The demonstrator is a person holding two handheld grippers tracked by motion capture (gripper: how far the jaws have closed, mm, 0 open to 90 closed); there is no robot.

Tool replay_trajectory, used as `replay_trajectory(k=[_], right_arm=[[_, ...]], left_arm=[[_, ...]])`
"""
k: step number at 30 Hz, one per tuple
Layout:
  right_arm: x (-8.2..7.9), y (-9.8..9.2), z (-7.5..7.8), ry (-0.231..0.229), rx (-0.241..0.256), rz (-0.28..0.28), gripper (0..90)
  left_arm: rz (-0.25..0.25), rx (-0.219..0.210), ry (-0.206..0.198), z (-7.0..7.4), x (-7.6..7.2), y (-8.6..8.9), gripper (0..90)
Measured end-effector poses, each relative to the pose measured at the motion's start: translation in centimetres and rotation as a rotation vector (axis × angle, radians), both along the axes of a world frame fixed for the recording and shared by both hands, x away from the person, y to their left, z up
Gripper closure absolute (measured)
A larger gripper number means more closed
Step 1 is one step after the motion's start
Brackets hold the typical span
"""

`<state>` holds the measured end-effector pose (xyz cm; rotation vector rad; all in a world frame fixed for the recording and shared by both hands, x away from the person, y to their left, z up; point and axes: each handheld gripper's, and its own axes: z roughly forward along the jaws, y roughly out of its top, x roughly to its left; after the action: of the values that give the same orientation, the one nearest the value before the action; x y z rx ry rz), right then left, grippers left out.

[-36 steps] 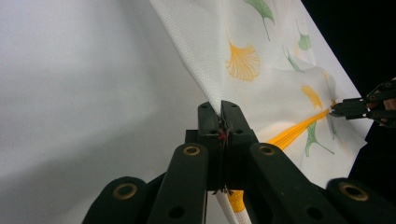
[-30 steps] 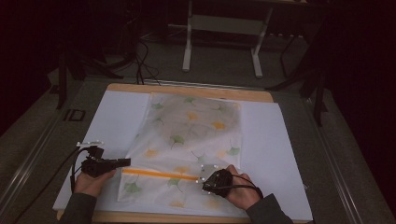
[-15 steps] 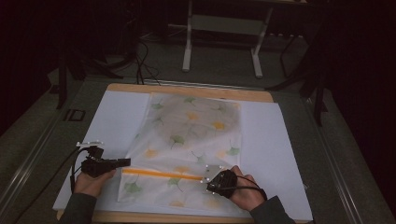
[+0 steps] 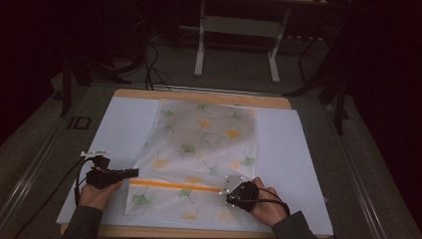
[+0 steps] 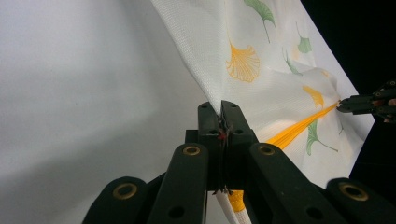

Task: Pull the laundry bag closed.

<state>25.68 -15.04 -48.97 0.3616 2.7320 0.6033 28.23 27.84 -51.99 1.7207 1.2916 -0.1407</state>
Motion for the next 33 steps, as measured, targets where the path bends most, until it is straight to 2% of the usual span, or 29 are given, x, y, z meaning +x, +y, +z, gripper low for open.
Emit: replay_trajectory(k=[13,24,30,33], right_arm=[[0.0,-0.7,0.0,-0.007,0.0,-0.017,90.0],[0.0,-2.0,-0.2,-0.003,0.007,-0.047,90.0],[0.1,-2.8,-0.1,-0.001,0.041,-0.068,90.0],[0.2,-2.9,-0.2,0.001,0.042,-0.075,90.0]], left_arm=[[0.005,-0.002,-0.002,0.0,0.0,0.1,89.0],[0.009,-0.001,-0.001,0.0,0.0,0.2,89.0],[0.009,-0.002,-0.001,0.0,0.0,0.2,88.9],[0.01,-0.002,-0.001,0.0,0.0,0.2,89.0]])
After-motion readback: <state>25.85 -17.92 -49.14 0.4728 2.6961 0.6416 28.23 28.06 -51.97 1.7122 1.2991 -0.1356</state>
